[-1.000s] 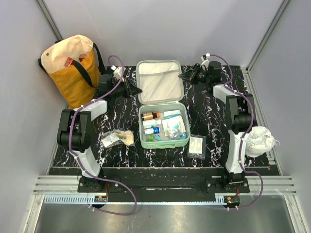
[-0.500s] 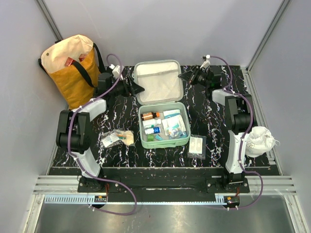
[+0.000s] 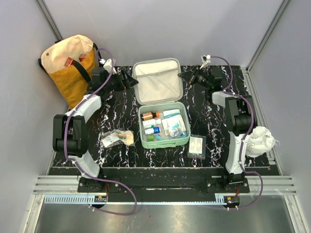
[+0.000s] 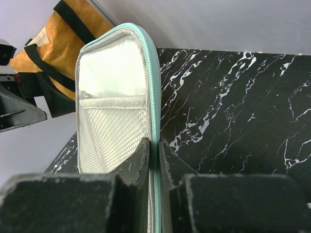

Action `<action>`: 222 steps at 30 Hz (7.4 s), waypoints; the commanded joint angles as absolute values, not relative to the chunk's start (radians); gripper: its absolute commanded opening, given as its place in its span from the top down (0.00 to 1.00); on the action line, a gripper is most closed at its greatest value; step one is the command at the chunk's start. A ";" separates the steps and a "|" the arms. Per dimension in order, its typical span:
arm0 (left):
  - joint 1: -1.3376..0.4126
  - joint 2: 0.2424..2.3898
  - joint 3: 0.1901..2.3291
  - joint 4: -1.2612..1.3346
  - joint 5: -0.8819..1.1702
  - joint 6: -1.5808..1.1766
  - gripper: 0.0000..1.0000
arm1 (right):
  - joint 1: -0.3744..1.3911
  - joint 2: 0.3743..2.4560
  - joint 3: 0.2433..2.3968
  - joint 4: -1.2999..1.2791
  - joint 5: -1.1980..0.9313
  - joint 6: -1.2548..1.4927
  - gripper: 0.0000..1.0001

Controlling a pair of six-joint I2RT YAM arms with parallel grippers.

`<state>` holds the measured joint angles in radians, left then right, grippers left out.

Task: Organize the medicine kit
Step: Pick up the lid from the medicine box.

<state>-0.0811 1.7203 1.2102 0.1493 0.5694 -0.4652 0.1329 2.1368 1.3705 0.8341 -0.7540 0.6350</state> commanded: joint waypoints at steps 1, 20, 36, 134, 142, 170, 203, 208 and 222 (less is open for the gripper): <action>-0.074 1.635 1.213 0.130 0.508 -0.445 0.01 | 0.150 2.046 1.362 0.901 -0.770 0.557 1.00; -0.041 1.577 1.255 0.196 0.540 -0.466 0.03 | 0.152 1.940 1.143 1.195 -0.853 0.350 1.00; -0.043 1.670 1.357 0.370 0.848 -0.457 0.02 | 0.175 1.896 1.043 1.253 -0.968 0.166 1.00; -0.175 1.464 1.217 0.037 0.737 -0.192 0.22 | 0.218 1.629 1.266 0.367 -0.839 -0.173 1.00; -0.175 1.270 1.132 0.101 0.485 -0.215 0.01 | 0.219 1.556 1.120 0.468 -0.836 -0.235 1.00; -0.208 1.065 1.051 -0.024 0.561 -0.189 0.01 | 0.262 1.364 0.908 0.449 -0.692 -0.319 1.00; -0.388 1.115 1.029 0.076 0.406 0.184 0.13 | 0.284 1.281 0.793 0.371 -0.626 -0.426 1.00; -0.379 1.071 1.014 0.120 0.439 0.169 0.08 | 0.284 1.287 0.801 0.376 -0.612 -0.423 1.00; -0.370 1.248 1.155 0.063 0.498 0.170 0.06 | 0.284 1.296 0.836 0.387 -0.627 -0.434 1.00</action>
